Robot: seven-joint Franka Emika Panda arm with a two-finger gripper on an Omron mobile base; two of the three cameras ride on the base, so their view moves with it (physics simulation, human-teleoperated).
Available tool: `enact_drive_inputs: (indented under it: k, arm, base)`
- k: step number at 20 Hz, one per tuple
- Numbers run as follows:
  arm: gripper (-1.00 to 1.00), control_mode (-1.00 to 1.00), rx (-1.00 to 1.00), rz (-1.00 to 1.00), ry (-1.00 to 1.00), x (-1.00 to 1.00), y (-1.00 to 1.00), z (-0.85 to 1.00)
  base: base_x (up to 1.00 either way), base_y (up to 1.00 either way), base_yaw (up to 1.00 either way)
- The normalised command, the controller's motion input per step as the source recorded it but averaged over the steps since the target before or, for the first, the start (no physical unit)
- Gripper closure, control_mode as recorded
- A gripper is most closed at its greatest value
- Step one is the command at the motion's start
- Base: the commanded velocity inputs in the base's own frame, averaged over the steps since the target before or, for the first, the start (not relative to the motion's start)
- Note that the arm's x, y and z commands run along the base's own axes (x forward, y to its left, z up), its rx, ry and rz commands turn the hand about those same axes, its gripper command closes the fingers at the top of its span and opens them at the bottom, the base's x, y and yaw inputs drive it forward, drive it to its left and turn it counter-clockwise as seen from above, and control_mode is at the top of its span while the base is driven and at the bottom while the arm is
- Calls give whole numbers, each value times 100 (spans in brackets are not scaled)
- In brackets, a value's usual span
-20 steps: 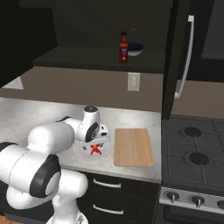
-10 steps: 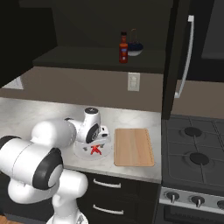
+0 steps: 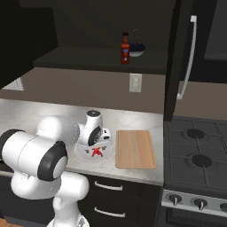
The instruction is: Pick the fish from the plate and place it on the cutting board. Then pick the condiment bottle from the cabinet and place it next to the cutting board.
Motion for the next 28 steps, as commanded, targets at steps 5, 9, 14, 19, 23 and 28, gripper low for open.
enact_drive_inputs:
  k: [5,9,14,19,23,28]
  arm:
    - [-100,-100,0,0,0,4,0,-9]
    - [-100,-100,0,0,0,3,0,-8]
    - [-100,-100,0,0,0,3,0,-8]
    - [-100,-100,0,0,0,1,0,-7]
    - [100,-100,0,0,0,0,0,-5]
    - [100,-100,0,0,0,0,0,-3]
  base:
    - [0,0,0]
    - [0,0,0]
    - [0,0,0]
    - [0,0,0]
    - [0,0,0]
    - [0,0,0]
